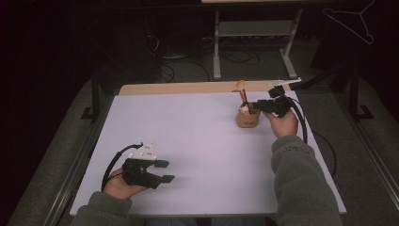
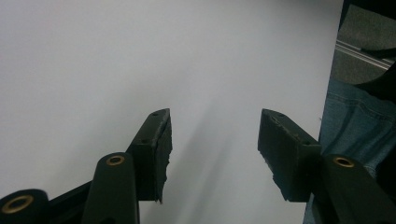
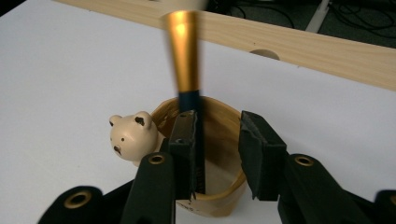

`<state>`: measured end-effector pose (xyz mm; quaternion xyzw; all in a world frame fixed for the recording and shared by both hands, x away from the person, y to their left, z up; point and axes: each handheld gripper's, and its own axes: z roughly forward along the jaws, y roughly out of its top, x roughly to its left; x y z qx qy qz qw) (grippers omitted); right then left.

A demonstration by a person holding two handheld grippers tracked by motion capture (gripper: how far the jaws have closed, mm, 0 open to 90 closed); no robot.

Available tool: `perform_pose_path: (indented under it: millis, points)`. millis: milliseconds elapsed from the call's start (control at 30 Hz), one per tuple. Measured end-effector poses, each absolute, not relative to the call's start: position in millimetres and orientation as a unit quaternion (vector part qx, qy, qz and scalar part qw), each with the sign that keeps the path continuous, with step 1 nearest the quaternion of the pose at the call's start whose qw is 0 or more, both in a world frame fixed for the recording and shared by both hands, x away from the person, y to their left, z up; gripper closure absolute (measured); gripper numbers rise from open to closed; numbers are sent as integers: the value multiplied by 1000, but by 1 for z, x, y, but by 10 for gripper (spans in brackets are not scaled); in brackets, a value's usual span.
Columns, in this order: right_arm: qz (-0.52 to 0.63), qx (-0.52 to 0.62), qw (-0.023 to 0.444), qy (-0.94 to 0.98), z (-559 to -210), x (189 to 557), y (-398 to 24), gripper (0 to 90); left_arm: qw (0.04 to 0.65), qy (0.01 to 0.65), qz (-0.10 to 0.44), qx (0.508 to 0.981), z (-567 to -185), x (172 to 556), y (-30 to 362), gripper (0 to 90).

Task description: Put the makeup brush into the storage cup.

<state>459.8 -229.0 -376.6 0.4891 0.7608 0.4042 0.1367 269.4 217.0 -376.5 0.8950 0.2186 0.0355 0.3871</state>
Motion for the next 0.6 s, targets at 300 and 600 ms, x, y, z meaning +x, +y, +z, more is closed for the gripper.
perform_pose_path:
  millis: [300,600]
  points:
    - [417,479,133,760,-374,448,-235,632,384,221,36,896,-377,270,217,441]
    - [432,460,127,765,-369,436,-237,577,385,229,40,893,-378,271,219,425]
